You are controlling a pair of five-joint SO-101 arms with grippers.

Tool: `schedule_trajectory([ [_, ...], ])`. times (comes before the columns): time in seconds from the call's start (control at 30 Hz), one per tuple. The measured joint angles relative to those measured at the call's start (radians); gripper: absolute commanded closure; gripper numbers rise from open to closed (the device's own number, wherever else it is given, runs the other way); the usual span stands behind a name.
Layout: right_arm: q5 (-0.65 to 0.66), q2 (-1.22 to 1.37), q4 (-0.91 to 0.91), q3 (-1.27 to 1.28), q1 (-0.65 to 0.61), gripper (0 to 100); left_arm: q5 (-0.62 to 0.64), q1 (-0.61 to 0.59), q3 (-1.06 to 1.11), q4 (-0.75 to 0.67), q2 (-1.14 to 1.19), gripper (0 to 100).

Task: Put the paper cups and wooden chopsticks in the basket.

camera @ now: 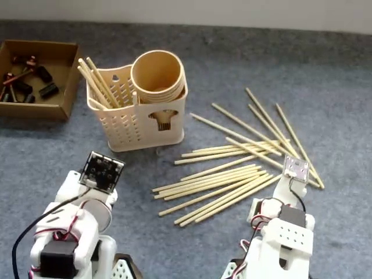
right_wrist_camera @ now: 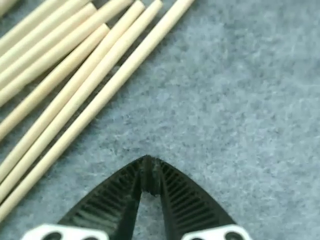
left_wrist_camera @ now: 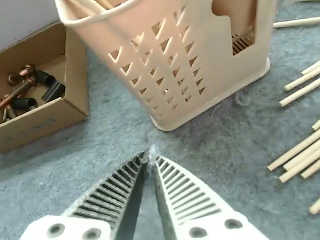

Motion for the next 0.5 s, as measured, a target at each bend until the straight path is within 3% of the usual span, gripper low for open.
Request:
schedule_trajectory([
  [0.2,-0.015,0.0,-0.029,0.0,0.0,99.3,0.0,0.137,-0.166,0.043,0.29,98],
  [0.37,-0.028,0.0,-0.032,0.0,0.0,99.3,0.0,0.322,-0.25,0.061,0.545,85],
  [0.5,-0.028,0.0,-0.034,0.003,0.0,99.3,0.0,0.414,-0.255,0.061,0.73,83],
])
